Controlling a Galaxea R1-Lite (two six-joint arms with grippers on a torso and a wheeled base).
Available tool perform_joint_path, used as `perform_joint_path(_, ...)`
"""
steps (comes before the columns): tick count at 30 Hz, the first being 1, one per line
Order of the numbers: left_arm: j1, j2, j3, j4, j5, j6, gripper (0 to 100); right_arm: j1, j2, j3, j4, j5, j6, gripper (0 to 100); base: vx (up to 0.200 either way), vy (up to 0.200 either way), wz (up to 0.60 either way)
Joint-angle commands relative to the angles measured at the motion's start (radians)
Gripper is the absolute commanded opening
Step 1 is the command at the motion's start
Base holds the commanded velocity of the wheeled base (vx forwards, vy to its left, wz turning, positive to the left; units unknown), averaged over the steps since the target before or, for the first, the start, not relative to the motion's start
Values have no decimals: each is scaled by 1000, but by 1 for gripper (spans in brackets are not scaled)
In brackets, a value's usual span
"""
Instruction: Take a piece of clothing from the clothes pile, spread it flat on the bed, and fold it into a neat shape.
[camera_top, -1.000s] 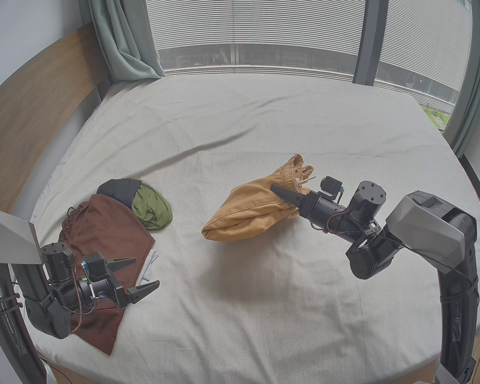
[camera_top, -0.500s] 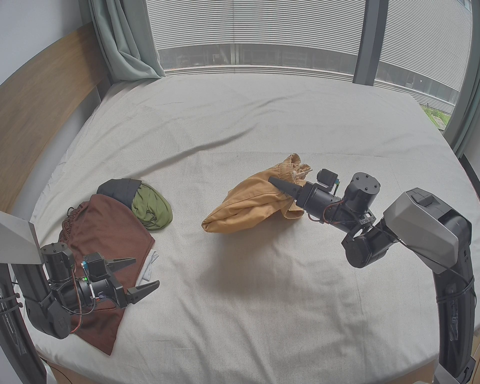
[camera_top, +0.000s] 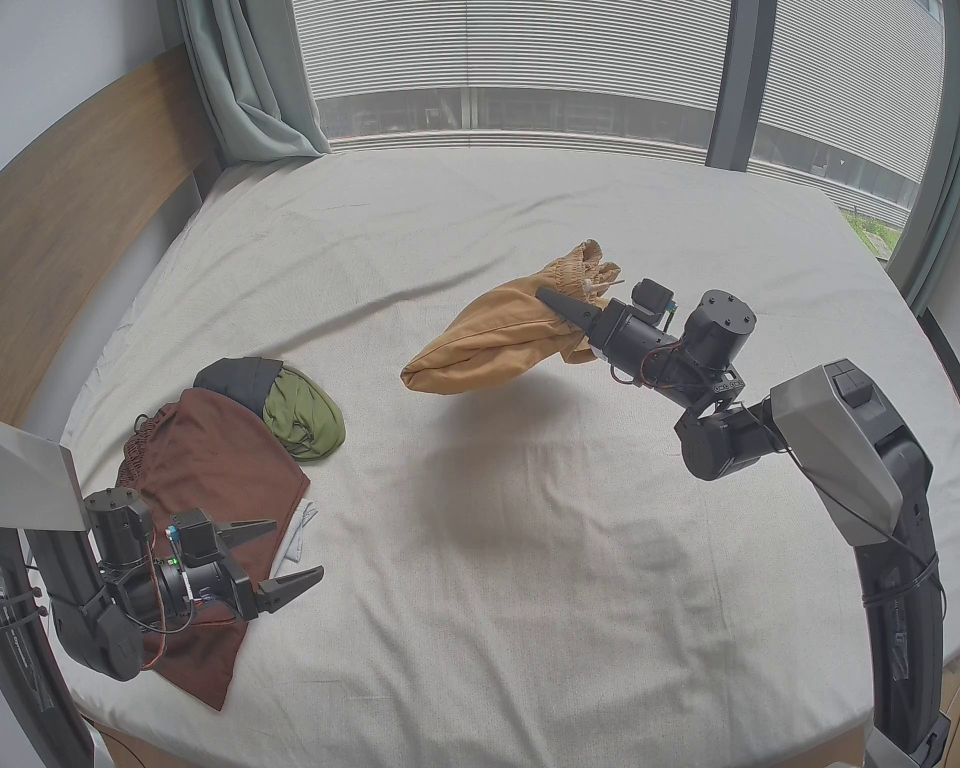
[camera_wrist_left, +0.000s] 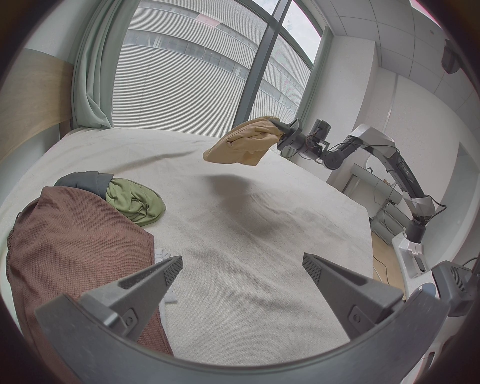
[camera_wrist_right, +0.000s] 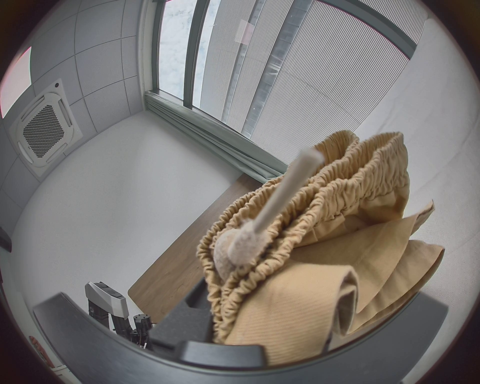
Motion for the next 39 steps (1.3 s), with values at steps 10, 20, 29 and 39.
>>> perform_joint_path(10, -7, -2, 9, 0, 0, 0, 100, -17, 226, -65, 15, -1, 3, 0, 0, 0, 0)
perform_joint_path(20, -10, -9, 11, 0, 0, 0, 100, -8, 172, 217, -75, -5, -11, 0, 0, 0, 0)
perform_joint_path(29, -12, -11, 11, 0, 0, 0, 100, -11, 189, 259, -109, -12, -47, 0, 0, 0, 0)
perform_joint_path(39, -12, -13, 11, 0, 0, 0, 100, -20, 186, 256, -118, -18, -47, 100, 0, 0, 0)
